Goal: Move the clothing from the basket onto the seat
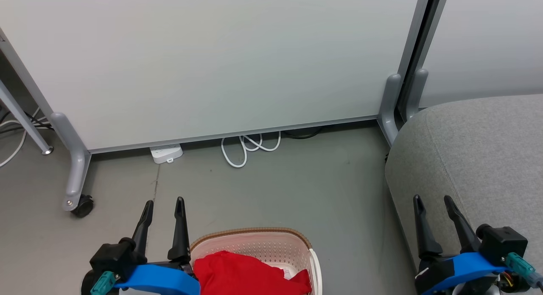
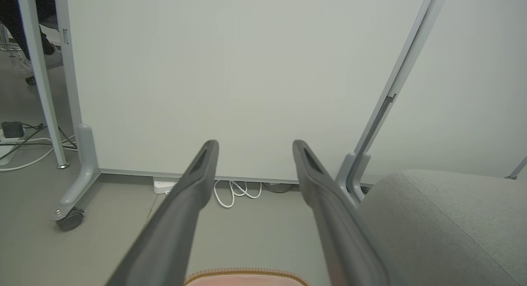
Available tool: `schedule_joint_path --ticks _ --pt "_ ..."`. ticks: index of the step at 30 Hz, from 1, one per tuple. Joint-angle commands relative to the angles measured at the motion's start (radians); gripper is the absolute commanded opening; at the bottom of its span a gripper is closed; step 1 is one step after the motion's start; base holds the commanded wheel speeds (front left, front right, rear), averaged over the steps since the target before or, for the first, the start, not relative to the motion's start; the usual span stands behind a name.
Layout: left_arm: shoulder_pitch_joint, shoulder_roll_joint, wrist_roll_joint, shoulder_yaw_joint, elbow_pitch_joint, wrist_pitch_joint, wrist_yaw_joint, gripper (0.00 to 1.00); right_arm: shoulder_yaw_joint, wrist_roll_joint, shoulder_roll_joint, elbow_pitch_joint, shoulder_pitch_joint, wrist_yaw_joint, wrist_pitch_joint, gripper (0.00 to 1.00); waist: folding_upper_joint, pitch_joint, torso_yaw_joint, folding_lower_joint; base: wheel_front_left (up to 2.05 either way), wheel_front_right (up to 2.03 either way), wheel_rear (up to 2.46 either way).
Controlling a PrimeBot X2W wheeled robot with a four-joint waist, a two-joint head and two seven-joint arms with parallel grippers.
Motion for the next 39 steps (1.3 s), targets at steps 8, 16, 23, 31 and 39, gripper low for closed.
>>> schedule_joint_path --ticks 8,16,23,31,39 --pt "-0.009 0.003 0.050 -0.012 0.001 -0.023 0.010 1.00 0.005 -0.073 -0.005 -0.015 0.010 0.000 -0.018 1.00 0.0000 -0.004 -0.005 0.0000 0.00 0.00 0.00" --pt "-0.005 0.003 0.079 -0.022 -0.004 -0.035 0.020 1.00 0.005 -0.125 -0.005 -0.027 0.015 0.000 -0.024 1.00 0.0000 -0.003 -0.009 0.0000 0.00 0.00 0.00" --pt "-0.003 0.003 0.094 -0.029 -0.003 -0.041 0.027 1.00 0.004 -0.135 -0.005 -0.020 0.015 0.000 -0.028 1.00 0.0000 -0.002 -0.008 0.0000 0.00 0.00 0.00" --pt "-0.005 0.004 0.096 -0.030 -0.004 -0.041 0.026 1.00 0.004 -0.133 -0.005 -0.023 0.017 0.000 -0.029 1.00 0.0000 -0.003 -0.004 0.0000 0.00 0.00 0.00" --pt "-0.002 0.013 0.110 -0.049 0.045 -0.040 0.011 1.00 0.023 -0.125 -0.004 -0.032 -0.010 0.000 -0.027 1.00 0.0000 0.021 -0.018 0.0000 0.00 0.00 0.00"
